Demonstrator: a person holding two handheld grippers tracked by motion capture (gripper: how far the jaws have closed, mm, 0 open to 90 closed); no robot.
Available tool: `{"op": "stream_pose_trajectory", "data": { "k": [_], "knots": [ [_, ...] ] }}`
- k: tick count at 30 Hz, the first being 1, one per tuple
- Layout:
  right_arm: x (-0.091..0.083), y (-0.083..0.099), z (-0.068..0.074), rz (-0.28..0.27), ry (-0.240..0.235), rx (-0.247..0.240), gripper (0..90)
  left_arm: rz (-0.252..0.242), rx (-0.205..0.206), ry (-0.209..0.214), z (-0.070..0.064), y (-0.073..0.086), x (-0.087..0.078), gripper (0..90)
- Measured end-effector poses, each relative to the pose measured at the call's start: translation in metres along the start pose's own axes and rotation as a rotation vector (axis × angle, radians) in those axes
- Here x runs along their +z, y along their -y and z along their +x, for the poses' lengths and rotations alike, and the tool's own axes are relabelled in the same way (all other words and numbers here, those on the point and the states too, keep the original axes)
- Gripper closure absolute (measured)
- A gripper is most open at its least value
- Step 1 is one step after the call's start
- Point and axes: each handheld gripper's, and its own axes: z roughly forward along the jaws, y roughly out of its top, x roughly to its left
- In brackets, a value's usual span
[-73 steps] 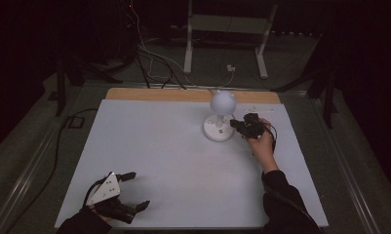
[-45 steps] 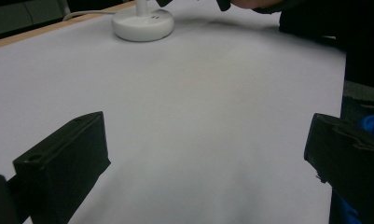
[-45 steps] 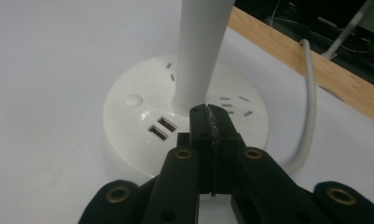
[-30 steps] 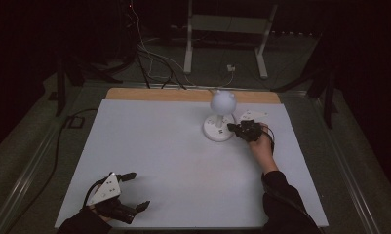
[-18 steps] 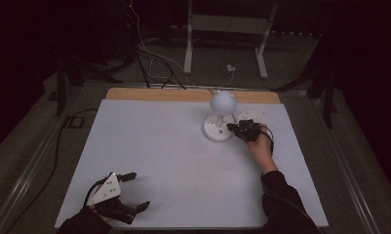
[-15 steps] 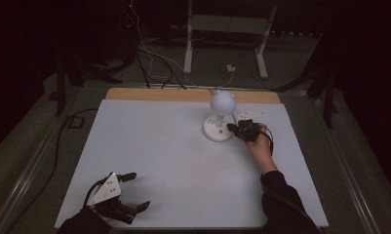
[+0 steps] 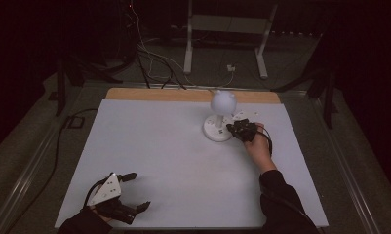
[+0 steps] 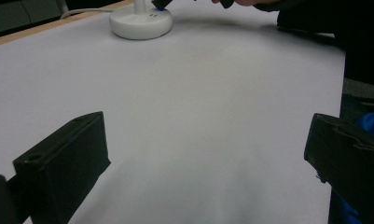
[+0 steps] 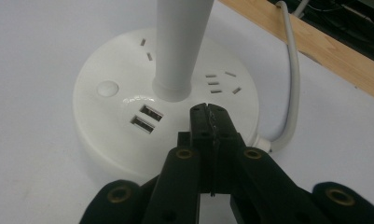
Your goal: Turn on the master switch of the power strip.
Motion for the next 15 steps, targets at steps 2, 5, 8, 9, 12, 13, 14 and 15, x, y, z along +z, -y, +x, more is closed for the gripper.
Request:
{"op": "stream_pose_trajectory", "data": {
  "k": [2, 5, 8, 9, 12, 13, 14, 15],
  "knots": [
    [0.0, 0.0, -0.0002, 0.004, -0.003, 0.018, 90.0, 0.001, -0.001, 0.0, 0.0, 0.0001, -0.0001, 0.2],
    [0.0009, 0.0, -0.0004, 0.008, -0.001, 0.015, 90.0, 0.0, -0.003, 0.0, 0.0004, 0.0004, 0.0001, 0.2],
    [0.0009, 0.0005, -0.0006, 0.005, -0.002, 0.02, 90.0, 0.002, -0.003, 0.0, 0.0002, 0.0005, 0.0004, 0.2],
    [0.0008, 0.0002, -0.0006, 0.007, -0.003, 0.022, 90.0, 0.002, -0.003, 0.0, 0.0002, 0.0005, 0.0005, 0.2],
    [0.0008, -0.0011, -0.0001, 0.014, 0.001, 0.018, 90.0, 0.002, -0.002, -0.001, 0.0, 0.0004, 0.0003, 0.2],
    [0.0008, -0.001, 0.0006, 0.013, 0.006, 0.012, 90.0, 0.002, -0.002, -0.001, 0.0, 0.0004, 0.0002, 0.2],
    [0.0007, -0.0006, 0.0006, 0.01, 0.006, 0.011, 90.0, 0.002, -0.001, -0.001, 0.0, 0.0004, 0.0002, 0.2],
    [0.0006, -0.0006, 0.0007, 0.011, 0.007, 0.011, 90.0, 0.002, -0.001, -0.001, 0.0001, 0.0004, 0.0002, 0.2]
  ]
}}
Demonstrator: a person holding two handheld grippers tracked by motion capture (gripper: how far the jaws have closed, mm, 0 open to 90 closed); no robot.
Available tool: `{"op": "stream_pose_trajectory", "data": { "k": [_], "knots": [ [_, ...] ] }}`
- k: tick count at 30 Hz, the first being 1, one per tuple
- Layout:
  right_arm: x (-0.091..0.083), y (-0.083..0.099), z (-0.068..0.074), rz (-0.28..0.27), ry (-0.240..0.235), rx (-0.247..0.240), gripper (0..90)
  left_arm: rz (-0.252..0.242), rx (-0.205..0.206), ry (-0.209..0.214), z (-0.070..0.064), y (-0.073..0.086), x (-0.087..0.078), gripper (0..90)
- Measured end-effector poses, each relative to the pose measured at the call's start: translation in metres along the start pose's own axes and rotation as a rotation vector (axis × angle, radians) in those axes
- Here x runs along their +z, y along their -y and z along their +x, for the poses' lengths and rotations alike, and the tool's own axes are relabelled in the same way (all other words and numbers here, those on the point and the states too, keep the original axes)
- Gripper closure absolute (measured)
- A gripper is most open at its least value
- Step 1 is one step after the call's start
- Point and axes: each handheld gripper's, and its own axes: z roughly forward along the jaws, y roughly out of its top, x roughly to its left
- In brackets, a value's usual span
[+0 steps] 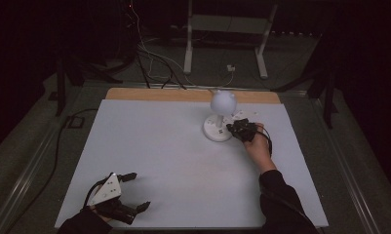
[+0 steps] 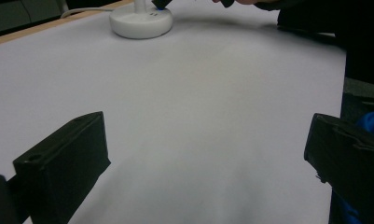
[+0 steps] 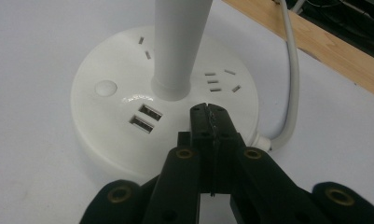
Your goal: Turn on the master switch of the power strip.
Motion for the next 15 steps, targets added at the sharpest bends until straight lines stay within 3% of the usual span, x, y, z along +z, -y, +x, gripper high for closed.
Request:
{"op": "stream_pose_trajectory", "data": {
  "k": [6, 9, 13, 15],
  "knots": [
    [0.0, -0.0005, 0.0022, -0.001, 0.015, -0.011, 90.0, -0.001, -0.001, -0.001, 0.0002, 0.0, -0.0003, 0.2],
    [-0.0003, 0.0028, 0.0, -0.022, 0.0, 0.028, 90.0, 0.002, -0.001, -0.001, 0.0001, 0.0, 0.0001, 0.2],
    [-0.0022, 0.0003, -0.0043, -0.044, -0.047, 0.12, 90.0, 0.002, -0.002, -0.001, 0.0004, -0.0001, 0.0006, 0.2],
    [-0.0043, -0.0027, -0.0035, -0.073, -0.044, 0.134, 90.0, 0.0, -0.004, -0.004, 0.0009, -0.0001, 0.0, 0.2]
  ]
}}
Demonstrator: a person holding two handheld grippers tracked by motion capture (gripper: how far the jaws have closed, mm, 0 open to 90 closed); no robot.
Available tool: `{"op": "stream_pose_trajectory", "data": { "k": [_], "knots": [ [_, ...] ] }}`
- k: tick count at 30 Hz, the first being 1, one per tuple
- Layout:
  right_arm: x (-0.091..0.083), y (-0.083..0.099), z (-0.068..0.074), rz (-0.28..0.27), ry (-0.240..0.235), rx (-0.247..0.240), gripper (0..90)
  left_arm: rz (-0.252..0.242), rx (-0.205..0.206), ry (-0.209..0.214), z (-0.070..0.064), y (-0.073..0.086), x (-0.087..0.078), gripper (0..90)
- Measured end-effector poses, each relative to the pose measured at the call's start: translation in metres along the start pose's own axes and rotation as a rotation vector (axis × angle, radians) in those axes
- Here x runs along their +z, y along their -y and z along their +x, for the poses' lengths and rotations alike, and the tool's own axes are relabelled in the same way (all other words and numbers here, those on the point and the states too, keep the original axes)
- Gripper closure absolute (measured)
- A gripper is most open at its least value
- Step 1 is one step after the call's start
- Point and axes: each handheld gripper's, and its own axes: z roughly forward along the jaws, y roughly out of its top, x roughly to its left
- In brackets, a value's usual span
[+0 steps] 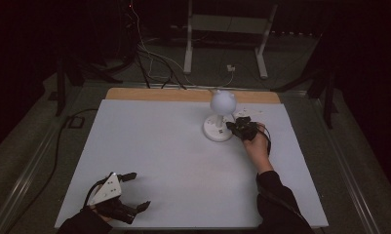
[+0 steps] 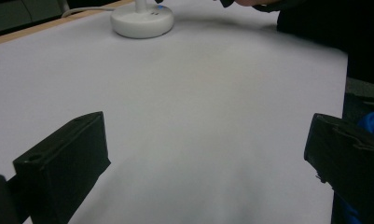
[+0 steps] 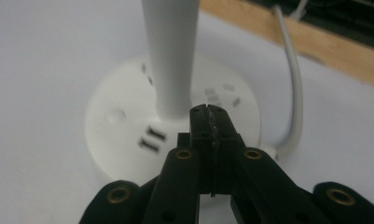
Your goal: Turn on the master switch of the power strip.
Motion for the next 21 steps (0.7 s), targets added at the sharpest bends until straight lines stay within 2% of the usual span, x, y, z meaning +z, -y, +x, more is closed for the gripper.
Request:
{"op": "stream_pose_trajectory", "data": {
  "k": [4, 11, 15, 19, 21],
  "knots": [
    [-0.001, -0.004, 0.001, -0.001, -0.001, -0.004, 90.0, -0.002, 0.002, -0.002, 0.0, 0.0, -0.001, 0.2],
    [-0.007, -0.006, -0.001, -0.019, -0.025, 0.02, 89.2, -0.001, 0.003, -0.001, 0.0, 0.0, -0.001, 0.2],
    [-0.01, -0.006, -0.002, -0.027, -0.027, 0.047, 73.3, -0.002, 0.002, 0.0, 0.0, 0.0, 0.0, 0.2],
    [-0.013, -0.007, -0.002, -0.031, -0.022, 0.052, 56.3, -0.002, 0.003, -0.001, 0.0, 0.0, -0.001, 0.2],
    [-0.015, -0.008, -0.003, -0.035, -0.044, 0.061, 46.6, -0.003, 0.002, 0.001, 0.0, 0.0, -0.001, 0.2]
  ]
}}
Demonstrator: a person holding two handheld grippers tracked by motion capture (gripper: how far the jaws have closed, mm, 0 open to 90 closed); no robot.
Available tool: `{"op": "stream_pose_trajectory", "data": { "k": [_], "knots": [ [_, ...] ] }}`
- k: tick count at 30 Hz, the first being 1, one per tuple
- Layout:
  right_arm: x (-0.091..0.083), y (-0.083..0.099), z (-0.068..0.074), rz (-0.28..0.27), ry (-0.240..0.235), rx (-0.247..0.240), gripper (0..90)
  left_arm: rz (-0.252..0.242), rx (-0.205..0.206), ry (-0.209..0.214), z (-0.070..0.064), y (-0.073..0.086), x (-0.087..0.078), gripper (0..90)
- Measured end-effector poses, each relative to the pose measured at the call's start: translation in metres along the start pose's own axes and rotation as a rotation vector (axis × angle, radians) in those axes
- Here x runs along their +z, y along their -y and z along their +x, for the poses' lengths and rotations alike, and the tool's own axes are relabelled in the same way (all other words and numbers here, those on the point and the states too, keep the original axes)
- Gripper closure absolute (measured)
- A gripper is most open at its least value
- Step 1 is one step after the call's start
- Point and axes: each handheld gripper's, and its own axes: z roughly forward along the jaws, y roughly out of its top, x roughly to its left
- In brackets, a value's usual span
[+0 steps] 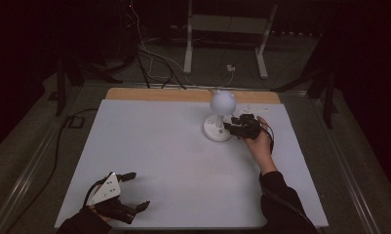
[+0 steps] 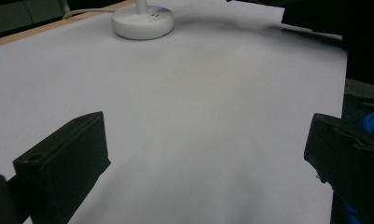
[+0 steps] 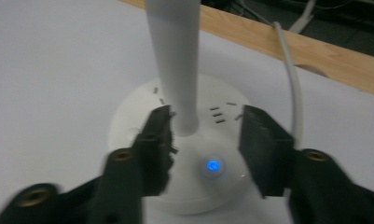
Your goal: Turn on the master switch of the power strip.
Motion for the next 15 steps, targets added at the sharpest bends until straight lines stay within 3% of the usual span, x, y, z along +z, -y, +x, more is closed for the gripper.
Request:
{"op": "stream_pose_trajectory", "data": {
  "k": [3, 6, 11, 13, 15],
  "knots": [
    [-0.003, 0.0, 0.001, -0.013, -0.005, 0.008, 23.4, -0.001, -0.002, 0.002, 0.0, 0.0, 0.0, 0.2],
    [-0.004, 0.001, 0.001, 0.008, -0.073, 0.002, 2.5, -0.002, -0.002, 0.001, 0.0, 0.0, 0.0, 0.2],
    [-0.007, 0.004, -0.001, 0.038, -0.163, -0.004, 0.0, -0.003, -0.003, 0.002, 0.001, 0.0, 0.0, 0.2],
    [-0.01, 0.005, -0.003, 0.03, -0.195, 0.025, 0.0, -0.003, -0.003, 0.003, 0.001, 0.0, 0.0, 0.2],
    [-0.011, 0.006, -0.003, 0.036, -0.187, 0.015, 0.0, -0.004, -0.004, 0.002, 0.0, 0.0, 0.0, 0.2]
  ]
}}
